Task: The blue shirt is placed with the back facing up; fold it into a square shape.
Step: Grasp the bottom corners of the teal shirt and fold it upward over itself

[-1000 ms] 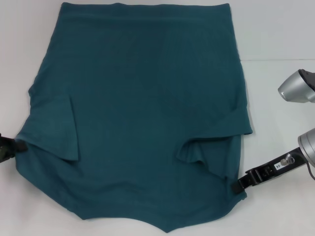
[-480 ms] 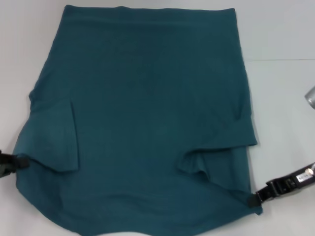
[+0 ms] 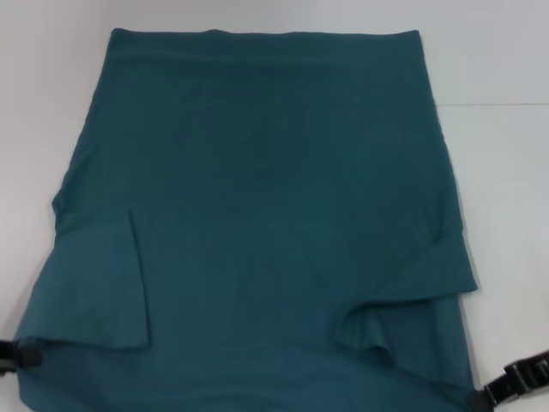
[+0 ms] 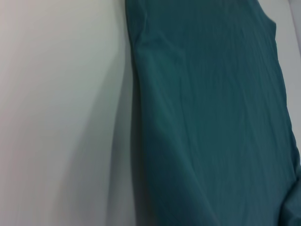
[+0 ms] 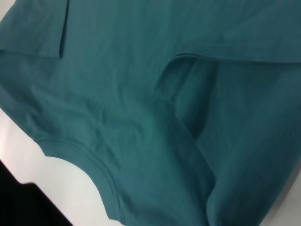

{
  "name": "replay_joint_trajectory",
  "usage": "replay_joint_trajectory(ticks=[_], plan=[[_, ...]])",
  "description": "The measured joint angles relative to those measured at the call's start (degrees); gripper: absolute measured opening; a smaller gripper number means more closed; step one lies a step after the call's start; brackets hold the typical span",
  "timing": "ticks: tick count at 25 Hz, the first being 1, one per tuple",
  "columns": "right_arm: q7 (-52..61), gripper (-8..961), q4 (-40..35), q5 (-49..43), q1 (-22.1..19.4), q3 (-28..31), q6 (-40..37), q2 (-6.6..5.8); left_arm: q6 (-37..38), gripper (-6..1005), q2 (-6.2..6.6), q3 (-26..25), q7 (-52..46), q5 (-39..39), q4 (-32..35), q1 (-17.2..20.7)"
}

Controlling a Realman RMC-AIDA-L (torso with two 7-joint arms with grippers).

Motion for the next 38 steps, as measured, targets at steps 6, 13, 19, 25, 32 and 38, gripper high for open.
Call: replay_joint_trajectory(ticks=[6,13,19,25,32,38], plan=[[-0.7,67,0.0,-0.4,-0.8,1.7,-0.3,-0.45,3.3,15,-0.05,0.7,1.2,1.2,-0.5,-0.7],[-0.6,79,-0.1,1.2,2.2,12.0,3.2,-1.73,-0.2,15,2.34,0.3,-5.5,0.7,-5.7,-9.3],[1.3,90,-0.1,3.0,5.9,15.4,10.1,-2.30,-11.1,19,4.03,1.3,-11.8,1.0,-9.5,-16.7],[3.2,100,-0.1,7.3,9.0,15.2,20.2,-1.90,-23.3,30,4.44,4.3,-14.4,1.2,-12.7,-21.8],[3.5,112,0.8,7.3,12.1,12.2,33.5,0.25,-37.7,43,2.83,7.5,-15.9,0.9,-16.0,-23.4],[4.4,122,1.6,7.0,12.4,5.4,46.4,2.61,-45.3,54,0.88,10.0,-15.5,0.7,-16.6,-24.7]])
